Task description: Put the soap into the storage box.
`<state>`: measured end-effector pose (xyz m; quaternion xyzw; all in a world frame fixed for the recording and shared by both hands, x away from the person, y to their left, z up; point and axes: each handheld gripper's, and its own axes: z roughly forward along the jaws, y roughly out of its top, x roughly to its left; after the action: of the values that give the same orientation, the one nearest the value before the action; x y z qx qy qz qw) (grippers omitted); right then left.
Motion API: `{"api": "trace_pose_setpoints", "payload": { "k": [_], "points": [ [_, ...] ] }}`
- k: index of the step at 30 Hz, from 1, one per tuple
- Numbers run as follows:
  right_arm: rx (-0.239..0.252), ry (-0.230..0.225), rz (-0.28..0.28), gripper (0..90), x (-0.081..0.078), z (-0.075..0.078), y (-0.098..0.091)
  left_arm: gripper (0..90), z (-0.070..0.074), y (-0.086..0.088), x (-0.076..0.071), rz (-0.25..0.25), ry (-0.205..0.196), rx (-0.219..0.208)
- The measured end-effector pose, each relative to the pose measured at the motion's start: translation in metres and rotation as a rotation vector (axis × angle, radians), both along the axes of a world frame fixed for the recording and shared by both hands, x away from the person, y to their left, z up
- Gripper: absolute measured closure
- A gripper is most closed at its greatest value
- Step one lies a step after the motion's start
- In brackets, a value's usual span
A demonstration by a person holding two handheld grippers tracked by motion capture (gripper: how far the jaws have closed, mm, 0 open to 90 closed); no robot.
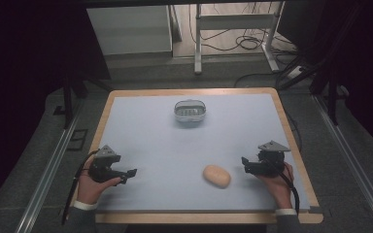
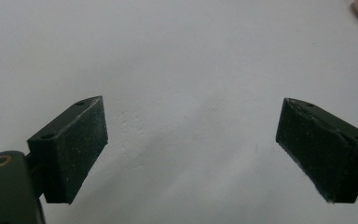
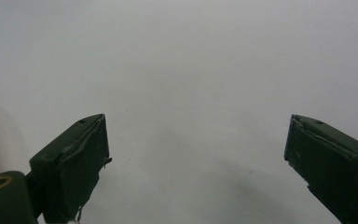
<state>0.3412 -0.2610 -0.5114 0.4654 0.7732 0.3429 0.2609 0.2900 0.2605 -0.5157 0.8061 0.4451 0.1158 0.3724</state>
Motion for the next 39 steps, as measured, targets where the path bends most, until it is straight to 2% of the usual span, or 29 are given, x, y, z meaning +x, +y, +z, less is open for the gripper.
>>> {"api": "trace_pose_setpoints", "payload": {
  "k": [2,4,10,12,16,23,27,34,39],
  "points": [
    [-0.011,-0.012,-0.001,7.1,-0.001,0.003,-0.001,9.2,0.0,-0.001,0.001,0.001,0.001,0.003],
    [0.009,-0.004,0.008,7.5,-0.003,0.004,-0.002,9.2,0.0,-0.003,0.001,-0.01,0.003,0.007],
    [0.015,-0.02,0.002,8.7,-0.01,0.009,-0.006,9.2,0.001,-0.002,-0.001,-0.009,-0.003,0.008],
    [0.037,-0.013,0.005,8.8,-0.012,0.012,-0.006,9.2,0.003,-0.002,-0.003,-0.011,-0.009,0.002],
    [0.031,0.008,-0.006,9.9,-0.016,0.013,-0.006,9.2,0.01,-0.004,-0.004,-0.02,-0.03,0.0],
    [0.015,0.001,-0.014,10.3,-0.019,0.014,-0.013,9.2,0.009,-0.007,0.0,-0.022,-0.023,0.014],
    [0.027,0.013,-0.01,11.1,-0.019,0.014,-0.015,9.2,0.012,-0.007,-0.001,-0.023,-0.032,0.017],
    [0.03,-0.001,-0.001,12.2,-0.021,0.018,-0.015,9.1,0.013,-0.007,-0.003,-0.017,-0.032,0.029],
    [0.035,0.007,0.011,12.8,-0.02,0.017,-0.013,9.0,0.013,-0.006,-0.003,-0.02,-0.028,0.023]
  ]
}}
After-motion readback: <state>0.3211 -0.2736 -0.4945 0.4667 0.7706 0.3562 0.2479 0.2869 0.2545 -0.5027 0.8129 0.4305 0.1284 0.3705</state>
